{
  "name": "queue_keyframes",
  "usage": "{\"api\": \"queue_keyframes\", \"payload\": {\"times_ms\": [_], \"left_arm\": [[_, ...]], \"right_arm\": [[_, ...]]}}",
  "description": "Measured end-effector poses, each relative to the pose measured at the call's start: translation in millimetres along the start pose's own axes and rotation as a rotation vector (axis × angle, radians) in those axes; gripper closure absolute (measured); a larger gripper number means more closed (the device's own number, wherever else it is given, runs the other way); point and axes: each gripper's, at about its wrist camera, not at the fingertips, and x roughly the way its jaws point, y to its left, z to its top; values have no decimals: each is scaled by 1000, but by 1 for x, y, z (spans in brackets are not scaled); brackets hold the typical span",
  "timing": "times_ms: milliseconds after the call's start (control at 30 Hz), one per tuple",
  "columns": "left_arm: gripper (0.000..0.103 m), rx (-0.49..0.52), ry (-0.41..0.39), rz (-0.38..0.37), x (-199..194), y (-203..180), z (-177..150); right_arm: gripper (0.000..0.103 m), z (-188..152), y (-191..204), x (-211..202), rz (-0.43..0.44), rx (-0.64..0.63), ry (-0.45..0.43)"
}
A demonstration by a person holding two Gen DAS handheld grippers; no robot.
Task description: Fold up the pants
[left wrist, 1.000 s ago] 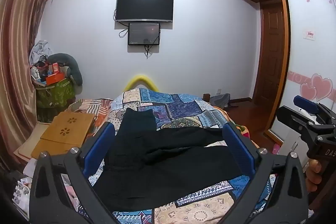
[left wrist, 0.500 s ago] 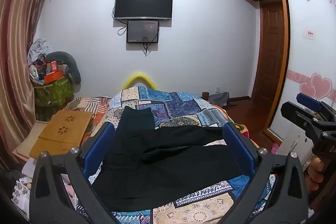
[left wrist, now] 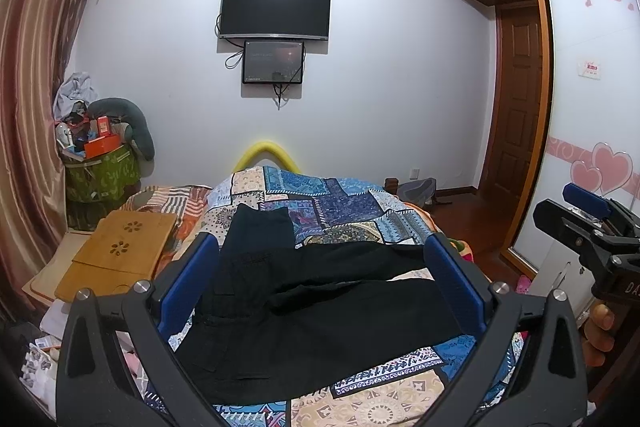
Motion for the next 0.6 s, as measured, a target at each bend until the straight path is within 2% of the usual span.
{"api": "queue_keyframes", "payload": {"times_ms": [600], "left_arm": [[0, -17, 10, 3, 5, 1, 1]], "right_arm": [[0, -2, 3, 0, 6, 2, 3]]}}
